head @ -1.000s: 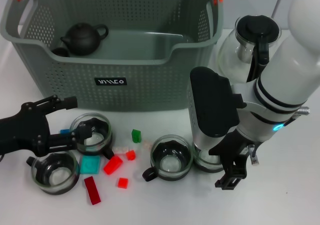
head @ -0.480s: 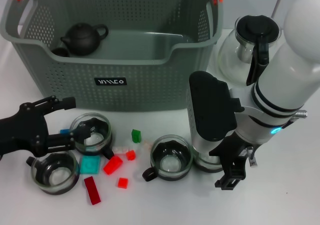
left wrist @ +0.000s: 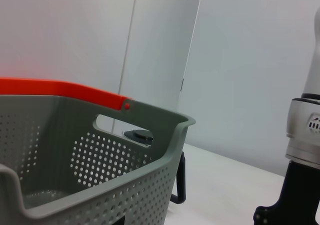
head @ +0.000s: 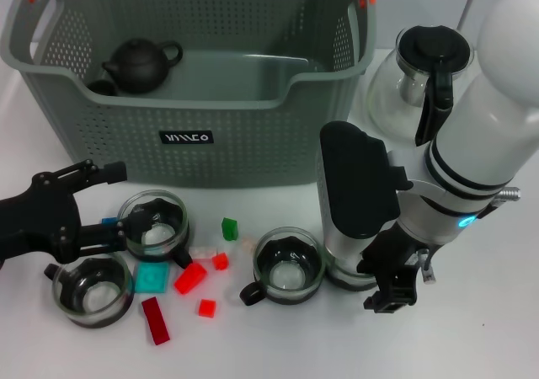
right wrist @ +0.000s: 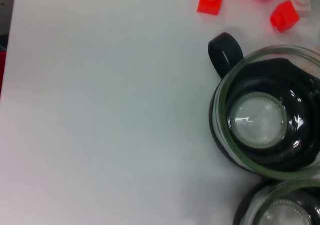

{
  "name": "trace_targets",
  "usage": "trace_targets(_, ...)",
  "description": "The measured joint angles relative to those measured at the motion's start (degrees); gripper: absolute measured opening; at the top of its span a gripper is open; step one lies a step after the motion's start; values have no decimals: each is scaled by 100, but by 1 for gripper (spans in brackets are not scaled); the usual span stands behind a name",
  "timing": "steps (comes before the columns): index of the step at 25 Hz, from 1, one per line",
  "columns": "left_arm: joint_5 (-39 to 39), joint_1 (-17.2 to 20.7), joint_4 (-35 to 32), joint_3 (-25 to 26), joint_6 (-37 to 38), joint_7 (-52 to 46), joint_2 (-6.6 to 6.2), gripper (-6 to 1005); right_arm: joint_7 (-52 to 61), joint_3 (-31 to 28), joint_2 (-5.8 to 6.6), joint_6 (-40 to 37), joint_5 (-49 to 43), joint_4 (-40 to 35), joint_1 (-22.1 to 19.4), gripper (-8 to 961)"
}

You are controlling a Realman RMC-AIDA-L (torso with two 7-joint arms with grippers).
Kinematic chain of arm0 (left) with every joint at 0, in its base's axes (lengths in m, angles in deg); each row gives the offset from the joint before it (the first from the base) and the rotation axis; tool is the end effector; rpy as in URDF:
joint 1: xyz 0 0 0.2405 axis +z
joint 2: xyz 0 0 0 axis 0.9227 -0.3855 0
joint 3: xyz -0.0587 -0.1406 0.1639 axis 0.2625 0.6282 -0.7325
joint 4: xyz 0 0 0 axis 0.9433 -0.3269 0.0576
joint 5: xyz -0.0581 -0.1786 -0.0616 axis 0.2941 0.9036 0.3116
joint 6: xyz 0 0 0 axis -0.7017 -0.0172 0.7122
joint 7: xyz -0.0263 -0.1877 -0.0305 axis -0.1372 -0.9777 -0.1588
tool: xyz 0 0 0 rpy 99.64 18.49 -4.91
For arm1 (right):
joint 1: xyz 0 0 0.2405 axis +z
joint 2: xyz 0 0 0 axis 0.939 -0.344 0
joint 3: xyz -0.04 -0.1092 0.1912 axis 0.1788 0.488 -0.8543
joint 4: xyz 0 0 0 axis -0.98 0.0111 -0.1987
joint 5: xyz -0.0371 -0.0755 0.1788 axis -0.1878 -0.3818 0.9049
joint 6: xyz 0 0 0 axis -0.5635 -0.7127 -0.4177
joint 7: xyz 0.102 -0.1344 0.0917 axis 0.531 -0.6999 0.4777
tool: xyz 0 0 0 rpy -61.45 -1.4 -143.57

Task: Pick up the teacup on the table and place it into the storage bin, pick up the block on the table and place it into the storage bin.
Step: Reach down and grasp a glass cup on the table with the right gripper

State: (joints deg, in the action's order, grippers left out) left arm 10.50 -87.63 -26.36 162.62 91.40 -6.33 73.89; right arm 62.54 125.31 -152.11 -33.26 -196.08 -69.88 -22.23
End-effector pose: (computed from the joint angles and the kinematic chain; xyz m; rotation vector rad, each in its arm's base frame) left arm -0.2571 0.2688 0.0300 -2.5646 -0.5726 -0.8498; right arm 0.1538 0.3004 -0.1086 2.9659 0.1152 0.9667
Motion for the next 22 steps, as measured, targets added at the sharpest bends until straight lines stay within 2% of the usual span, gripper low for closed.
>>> trace_targets(12, 6, 0, 0, 0, 0, 0, 0, 888, 5, -3, 4, -20, 0, -11, -8, 289)
trace_targets(17, 6, 3, 0, 0, -1, 0, -6, 887, 26, -2, 4, -28, 1, -10, -10, 85)
trace_targets(22, 6, 18, 0, 0, 0, 0, -9, 887, 68, -149, 24, -366, 14, -254, -22, 54)
